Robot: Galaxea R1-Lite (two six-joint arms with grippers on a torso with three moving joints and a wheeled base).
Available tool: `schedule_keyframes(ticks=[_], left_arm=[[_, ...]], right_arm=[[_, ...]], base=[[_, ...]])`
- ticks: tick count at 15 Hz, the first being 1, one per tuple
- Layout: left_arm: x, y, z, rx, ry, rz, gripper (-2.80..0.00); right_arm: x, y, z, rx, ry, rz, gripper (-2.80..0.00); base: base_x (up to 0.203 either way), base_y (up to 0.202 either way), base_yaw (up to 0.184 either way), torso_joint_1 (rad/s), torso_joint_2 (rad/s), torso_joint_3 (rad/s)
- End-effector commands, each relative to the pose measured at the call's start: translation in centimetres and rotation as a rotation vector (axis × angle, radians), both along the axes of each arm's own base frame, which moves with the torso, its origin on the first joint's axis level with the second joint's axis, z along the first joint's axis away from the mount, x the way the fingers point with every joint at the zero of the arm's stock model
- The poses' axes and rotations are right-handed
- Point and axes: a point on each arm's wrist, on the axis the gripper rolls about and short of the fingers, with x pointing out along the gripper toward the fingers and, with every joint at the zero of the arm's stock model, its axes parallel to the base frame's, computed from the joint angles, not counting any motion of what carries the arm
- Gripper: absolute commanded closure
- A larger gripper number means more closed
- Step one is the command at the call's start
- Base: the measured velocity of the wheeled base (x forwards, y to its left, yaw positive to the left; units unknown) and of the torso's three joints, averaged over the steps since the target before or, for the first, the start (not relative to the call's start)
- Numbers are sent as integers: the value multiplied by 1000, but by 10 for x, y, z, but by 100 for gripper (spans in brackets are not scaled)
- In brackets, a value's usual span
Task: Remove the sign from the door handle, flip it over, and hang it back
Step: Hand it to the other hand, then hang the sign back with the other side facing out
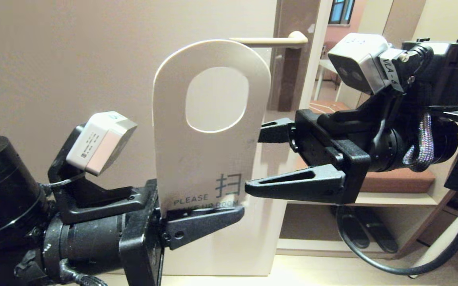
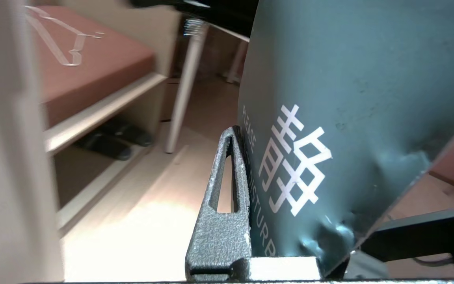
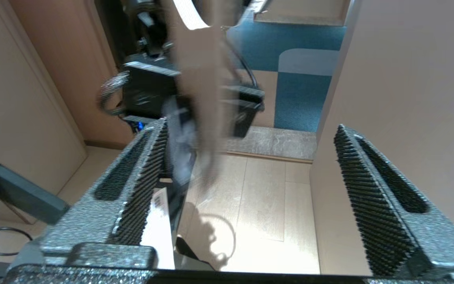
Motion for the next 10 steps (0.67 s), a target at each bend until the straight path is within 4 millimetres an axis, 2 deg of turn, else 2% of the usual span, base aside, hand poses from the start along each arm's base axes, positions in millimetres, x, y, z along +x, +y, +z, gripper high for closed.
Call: schedule_keyframes(ticks=[1,4,8,10], left_arm=[[1,13,1,-10,-8,46,0],[6,33,-2,-7,-12,139,0],[2,58,-3,-13,-34,243,0],[-4,71,-10,10,-65,300,0]], right_arm=[[-3,-2,2,5,-7,5,-280],[0,-8,0,-1,-1,-43,-280],[13,-25,-2,-8,0,-165,-280],[17,-36,-6,-20,11,-242,-280]], base=[[0,0,0,0,0,0],[0,0,0,0,0,0],[0,0,0,0,0,0],[0,0,0,0,0,0]])
